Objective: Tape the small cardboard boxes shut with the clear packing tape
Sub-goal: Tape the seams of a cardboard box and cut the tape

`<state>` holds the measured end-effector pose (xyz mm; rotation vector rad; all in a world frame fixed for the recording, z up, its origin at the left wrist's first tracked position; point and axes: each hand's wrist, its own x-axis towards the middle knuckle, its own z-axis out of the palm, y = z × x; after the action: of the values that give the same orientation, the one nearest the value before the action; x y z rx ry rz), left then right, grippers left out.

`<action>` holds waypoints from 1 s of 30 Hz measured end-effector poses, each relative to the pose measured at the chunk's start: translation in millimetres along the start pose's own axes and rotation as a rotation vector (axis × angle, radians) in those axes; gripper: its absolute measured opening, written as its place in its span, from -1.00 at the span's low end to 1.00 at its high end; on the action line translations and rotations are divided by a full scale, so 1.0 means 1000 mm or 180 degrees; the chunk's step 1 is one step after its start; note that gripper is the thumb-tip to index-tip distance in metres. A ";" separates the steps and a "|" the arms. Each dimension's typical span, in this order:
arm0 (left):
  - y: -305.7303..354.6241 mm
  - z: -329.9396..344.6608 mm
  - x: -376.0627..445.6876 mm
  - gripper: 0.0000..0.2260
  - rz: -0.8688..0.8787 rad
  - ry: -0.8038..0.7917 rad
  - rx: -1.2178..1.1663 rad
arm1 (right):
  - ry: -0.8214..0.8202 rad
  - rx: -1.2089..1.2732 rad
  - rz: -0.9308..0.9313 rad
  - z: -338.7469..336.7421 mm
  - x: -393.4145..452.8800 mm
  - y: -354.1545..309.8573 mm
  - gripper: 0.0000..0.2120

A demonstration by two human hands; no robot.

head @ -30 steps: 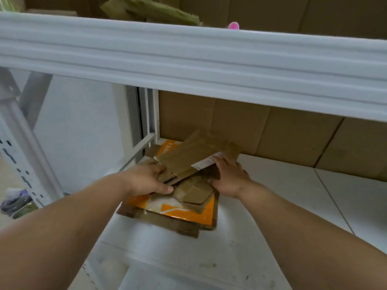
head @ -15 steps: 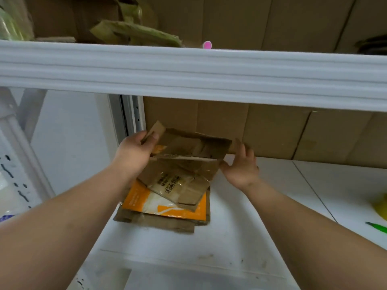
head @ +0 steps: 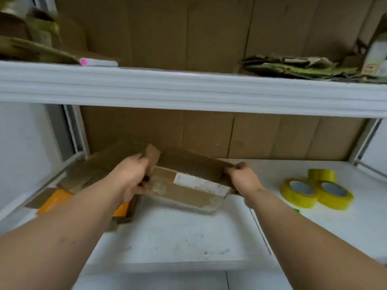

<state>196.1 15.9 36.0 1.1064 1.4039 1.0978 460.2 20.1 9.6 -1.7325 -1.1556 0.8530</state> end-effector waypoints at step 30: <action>-0.051 0.136 -0.008 -0.64 0.1204 0.0223 0.2533 | -0.0395 0.0002 -0.0394 -0.089 0.024 0.088 -0.76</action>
<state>328.1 8.7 -25.5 1.9756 1.7945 0.8330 576.3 -0.1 -37.6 -1.6078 -1.3300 0.8947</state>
